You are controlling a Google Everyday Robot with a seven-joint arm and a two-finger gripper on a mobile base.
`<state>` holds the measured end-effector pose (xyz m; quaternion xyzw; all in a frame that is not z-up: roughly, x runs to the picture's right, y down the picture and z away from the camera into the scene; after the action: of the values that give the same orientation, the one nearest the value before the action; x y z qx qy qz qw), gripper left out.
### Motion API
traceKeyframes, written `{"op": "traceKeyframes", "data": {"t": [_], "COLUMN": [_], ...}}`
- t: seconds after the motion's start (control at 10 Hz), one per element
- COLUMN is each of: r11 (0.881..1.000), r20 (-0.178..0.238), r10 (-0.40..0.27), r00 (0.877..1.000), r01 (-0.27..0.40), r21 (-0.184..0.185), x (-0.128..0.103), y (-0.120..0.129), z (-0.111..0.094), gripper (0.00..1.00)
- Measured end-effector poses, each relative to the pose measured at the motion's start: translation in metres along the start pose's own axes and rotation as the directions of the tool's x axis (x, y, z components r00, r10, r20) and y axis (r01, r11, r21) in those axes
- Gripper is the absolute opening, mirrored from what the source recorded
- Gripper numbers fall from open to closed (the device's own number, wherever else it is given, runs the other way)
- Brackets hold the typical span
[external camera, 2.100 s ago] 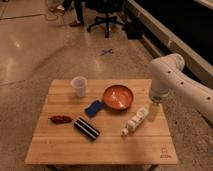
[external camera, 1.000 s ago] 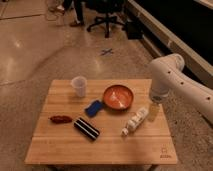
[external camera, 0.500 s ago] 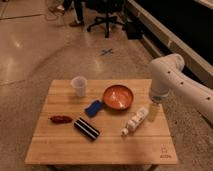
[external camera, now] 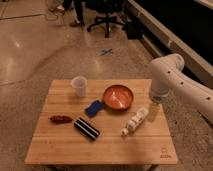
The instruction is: Place the pepper in the ceramic bowl
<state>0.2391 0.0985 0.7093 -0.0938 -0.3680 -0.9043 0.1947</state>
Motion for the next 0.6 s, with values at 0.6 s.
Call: {"op": "traceKeyframes", "data": {"t": [0.6], "r11": [0.993], "r20": [-0.111], "r10": [-0.12], "r00": [0.986], "r01": [0.119], "r21": [-0.017], "x": [0.086], "y": [-0.01], "z": [-0.009], "gripper": [0.8]}}
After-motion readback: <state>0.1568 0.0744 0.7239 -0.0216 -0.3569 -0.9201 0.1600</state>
